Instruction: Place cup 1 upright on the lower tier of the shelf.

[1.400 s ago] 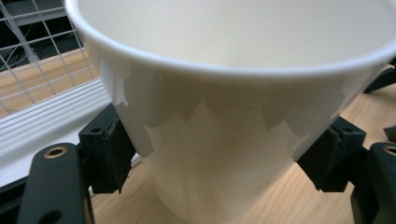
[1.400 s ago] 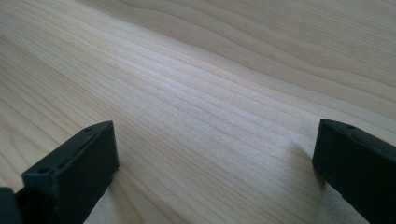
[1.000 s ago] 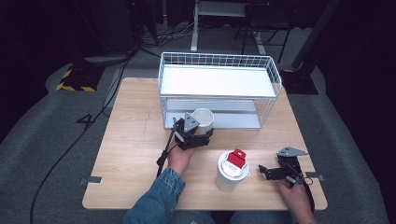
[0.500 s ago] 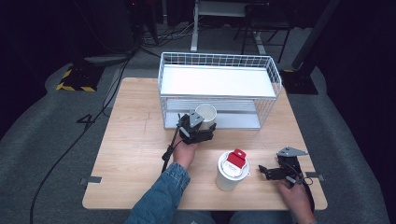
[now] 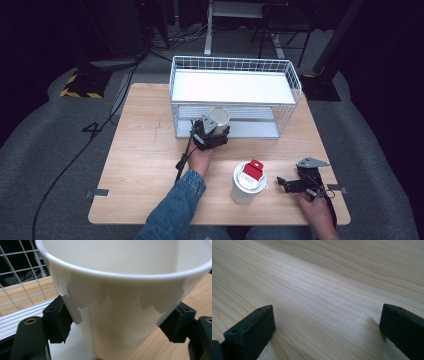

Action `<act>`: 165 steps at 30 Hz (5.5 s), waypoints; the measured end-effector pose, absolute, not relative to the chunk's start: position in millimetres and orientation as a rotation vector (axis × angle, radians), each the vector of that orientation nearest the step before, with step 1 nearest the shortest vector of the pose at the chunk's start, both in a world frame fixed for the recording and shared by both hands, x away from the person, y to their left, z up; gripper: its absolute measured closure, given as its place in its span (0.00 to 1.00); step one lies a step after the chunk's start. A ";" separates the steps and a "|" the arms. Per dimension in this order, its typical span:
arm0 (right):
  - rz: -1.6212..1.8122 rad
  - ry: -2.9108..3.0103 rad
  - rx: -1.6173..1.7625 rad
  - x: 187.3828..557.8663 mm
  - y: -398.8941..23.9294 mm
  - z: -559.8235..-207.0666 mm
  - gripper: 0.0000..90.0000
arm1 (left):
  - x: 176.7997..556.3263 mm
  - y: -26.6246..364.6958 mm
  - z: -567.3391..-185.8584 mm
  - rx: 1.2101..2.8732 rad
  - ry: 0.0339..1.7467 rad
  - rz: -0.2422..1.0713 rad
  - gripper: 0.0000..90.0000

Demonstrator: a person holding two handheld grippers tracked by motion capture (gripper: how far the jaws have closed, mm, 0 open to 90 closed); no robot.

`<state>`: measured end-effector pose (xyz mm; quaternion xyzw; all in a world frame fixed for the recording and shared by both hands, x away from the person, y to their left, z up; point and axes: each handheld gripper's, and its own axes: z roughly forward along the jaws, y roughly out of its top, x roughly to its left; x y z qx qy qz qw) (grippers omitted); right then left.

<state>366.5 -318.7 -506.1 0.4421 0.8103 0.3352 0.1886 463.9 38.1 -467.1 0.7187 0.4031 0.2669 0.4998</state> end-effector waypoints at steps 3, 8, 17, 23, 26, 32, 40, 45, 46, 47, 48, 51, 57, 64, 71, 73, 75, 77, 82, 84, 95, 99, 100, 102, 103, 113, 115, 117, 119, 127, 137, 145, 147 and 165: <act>0.943 2.279 1.243 366.5 -318.8 -506.1 0.00 | 467.9 38.8 -470.7 1.722 0.989 0.649 0.26; 0.943 2.279 1.243 366.5 -318.7 -506.1 0.00 | 471.7 38.8 -474.6 1.715 0.997 0.650 0.26; 0.943 2.279 1.243 366.5 -318.7 -506.1 0.00 | 477.6 37.7 -482.0 1.712 1.028 0.650 0.26; 0.942 2.279 1.243 366.4 -318.7 -506.1 0.00 | 483.7 34.7 -481.6 1.750 1.038 0.635 0.26; 0.943 2.279 1.243 366.5 -318.7 -506.1 0.00 | 485.9 31.3 -480.7 1.741 1.030 0.637 0.26; 0.943 2.279 1.243 366.4 -318.7 -506.1 0.00 | 490.2 28.1 -487.4 1.758 1.054 0.620 0.26; 0.943 2.279 1.243 366.5 -318.7 -506.1 0.00 | 493.4 27.7 -491.9 1.755 1.058 0.634 0.26; 0.942 2.279 1.243 366.4 -318.7 -506.1 0.00 | 497.4 25.8 -491.0 1.779 1.051 0.619 0.25; 0.942 2.279 1.242 366.4 -318.8 -506.1 0.00 | 498.6 24.8 -490.0 1.788 1.052 0.618 0.25; 0.942 2.279 1.242 366.4 -318.8 -506.1 0.00 | 498.6 24.8 -490.0 1.788 1.052 0.618 0.25; 0.942 2.279 1.242 366.4 -318.8 -506.1 0.00 | 499.9 23.4 -489.3 1.795 1.048 0.620 0.25; 0.942 2.279 1.242 366.4 -318.7 -506.1 0.00 | 502.2 22.4 -489.5 1.801 1.045 0.617 0.26; 0.942 2.279 1.242 366.3 -318.7 -506.1 0.00 | 504.4 21.7 -489.0 1.811 1.035 0.611 0.25; 0.942 2.279 1.242 366.4 -318.7 -506.1 0.00 | 503.4 22.7 -488.8 1.798 1.027 0.597 0.14; 0.942 2.278 1.243 366.4 -318.7 -506.1 0.00 | 496.5 25.8 -483.9 1.784 1.014 0.592 0.01; 0.942 2.279 1.242 366.4 -318.7 -506.1 0.00 | 494.6 27.7 -482.2 1.783 1.013 0.575 0.00; 0.942 2.279 1.242 366.4 -318.8 -506.1 0.00 | 490.7 29.4 -479.3 1.787 1.007 0.571 0.00; 0.942 2.279 1.243 366.4 -318.7 -506.1 0.00 | 486.5 30.7 -476.1 1.789 0.995 0.577 0.00; 0.943 2.279 1.243 366.5 -318.7 -506.1 0.00 | 474.5 35.7 -466.2 1.793 0.978 0.577 0.01; 0.943 2.279 1.243 366.5 -318.7 -506.1 0.00 | 469.5 38.0 -462.4 1.785 0.977 0.570 0.01; 0.945 2.280 1.243 366.6 -318.8 -506.2 0.00 | 442.3 51.1 -445.1 1.779 0.938 0.547 0.03; 0.943 2.279 1.243 366.6 -318.7 -506.1 0.00 | 432.7 57.6 -438.7 1.775 0.921 0.546 0.03; 0.943 2.279 1.243 366.6 -318.7 -506.1 0.00 | 431.1 58.6 -437.6 1.783 0.917 0.550 0.03; 0.945 2.280 1.243 366.6 -318.7 -506.2 0.00 | 426.9 60.9 -435.4 1.801 0.898 0.572 0.03; 0.945 2.280 1.243 366.6 -318.7 -506.2 0.00 | 425.1 61.8 -434.8 1.808 0.893 0.577 0.03; 0.943 2.279 1.243 366.6 -318.7 -506.1 0.00 | 401.6 86.2 -427.2 1.808 0.912 0.541 0.02; 0.945 2.280 1.243 366.7 -318.8 -506.2 0.00 | 396.7 90.9 -426.5 1.813 0.904 0.540 0.02; 0.945 2.282 1.240 367.0 -318.7 -506.1 0.00 | 391.1 96.2 -426.2 1.831 0.897 0.545 0.02; 0.945 2.283 1.239 367.2 -318.7 -506.1 0.00 | 386.0 100.3 -426.0 1.840 0.896 0.547 0.02; 0.946 2.283 1.239 367.2 -318.7 -506.1 0.00 | 368.3 118.2 -420.7 1.808 0.908 0.515 0.02; 0.945 2.283 1.239 367.2 -318.7 -506.1 0.00 | 352.3 134.0 -420.7 1.880 0.924 0.493 0.02; 0.945 2.283 1.239 367.2 -318.7 -506.1 0.00 | 336.0 146.3 -423.8 1.885 0.947 0.494 0.03; 0.945 2.283 1.239 367.2 -318.7 -506.1 0.00 | 333.4 147.8 -424.4 1.896 0.943 0.494 0.03; 0.944 2.284 1.240 367.3 -318.7 -506.0 0.00 | 312.0 177.0 -452.6 1.984 1.020 0.456 0.03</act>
